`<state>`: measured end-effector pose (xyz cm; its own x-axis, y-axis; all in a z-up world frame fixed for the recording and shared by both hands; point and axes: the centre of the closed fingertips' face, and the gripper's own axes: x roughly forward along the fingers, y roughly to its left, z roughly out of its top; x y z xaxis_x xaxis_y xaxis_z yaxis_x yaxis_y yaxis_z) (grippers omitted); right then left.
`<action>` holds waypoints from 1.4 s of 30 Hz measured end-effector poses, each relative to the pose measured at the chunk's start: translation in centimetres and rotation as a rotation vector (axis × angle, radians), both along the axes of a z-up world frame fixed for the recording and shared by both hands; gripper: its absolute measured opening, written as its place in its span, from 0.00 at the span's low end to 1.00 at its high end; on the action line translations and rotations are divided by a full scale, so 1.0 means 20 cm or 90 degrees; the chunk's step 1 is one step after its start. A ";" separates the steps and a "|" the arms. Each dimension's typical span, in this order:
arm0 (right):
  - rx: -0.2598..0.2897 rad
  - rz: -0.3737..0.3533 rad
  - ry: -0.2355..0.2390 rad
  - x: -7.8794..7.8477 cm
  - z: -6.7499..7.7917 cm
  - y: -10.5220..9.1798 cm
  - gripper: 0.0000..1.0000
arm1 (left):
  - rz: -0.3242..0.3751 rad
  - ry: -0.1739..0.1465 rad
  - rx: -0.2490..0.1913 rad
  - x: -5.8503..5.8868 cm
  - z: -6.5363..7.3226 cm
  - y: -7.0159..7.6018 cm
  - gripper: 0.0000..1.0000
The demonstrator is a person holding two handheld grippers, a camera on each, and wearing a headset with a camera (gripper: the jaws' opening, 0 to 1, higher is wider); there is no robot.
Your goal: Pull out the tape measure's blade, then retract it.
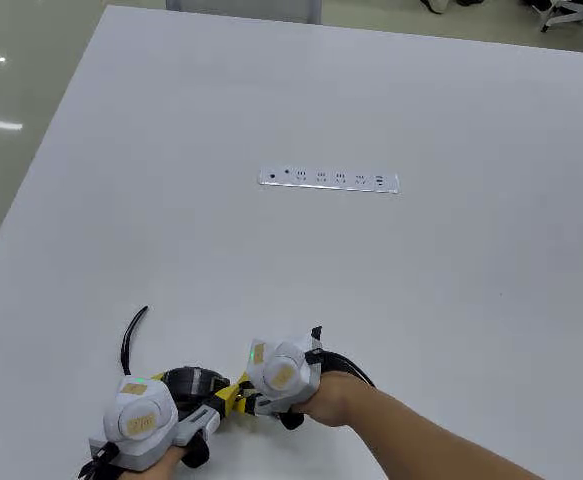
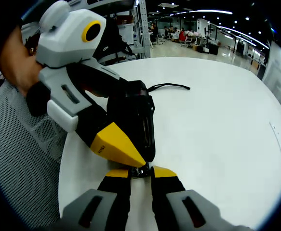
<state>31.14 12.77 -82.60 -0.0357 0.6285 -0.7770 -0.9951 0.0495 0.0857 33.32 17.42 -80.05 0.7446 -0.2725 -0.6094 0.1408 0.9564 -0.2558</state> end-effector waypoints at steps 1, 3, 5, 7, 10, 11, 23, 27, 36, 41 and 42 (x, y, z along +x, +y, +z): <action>0.000 0.002 0.000 0.00 0.00 0.00 0.14 | -0.001 0.000 0.000 0.00 0.00 0.00 0.64; 0.002 0.002 -0.002 0.00 0.00 0.01 0.14 | -0.002 0.000 0.000 0.00 0.00 0.00 0.64; 0.003 0.002 -0.002 0.00 -0.01 0.01 0.14 | -0.002 0.000 0.001 0.00 0.00 0.00 0.64; 0.004 0.003 -0.001 0.00 0.00 0.01 0.14 | -0.001 -0.001 0.000 0.00 0.00 0.00 0.64; 0.005 0.007 -0.003 0.00 0.00 0.01 0.14 | 0.000 -0.002 -0.003 0.00 0.00 0.00 0.64; 0.004 0.007 -0.002 0.00 0.00 0.01 0.14 | -0.001 -0.002 -0.003 0.00 0.00 0.00 0.64; 0.003 0.004 0.001 0.00 0.00 0.01 0.15 | 0.003 -0.010 -0.013 0.00 0.01 0.00 0.65; 0.002 0.007 -0.006 0.00 0.00 0.01 0.15 | -0.015 0.004 -0.026 -0.01 0.02 0.00 0.64; 0.006 0.012 -0.044 0.01 0.01 0.01 0.19 | -0.119 0.001 -0.021 -0.05 0.11 -0.06 0.79; 0.026 -0.018 -0.039 0.01 0.04 -0.04 0.30 | -0.156 -0.022 0.016 -0.05 0.14 -0.03 0.90; 0.030 -0.029 -0.037 0.01 0.06 -0.06 0.31 | -0.156 -0.019 0.017 -0.06 0.14 -0.02 0.94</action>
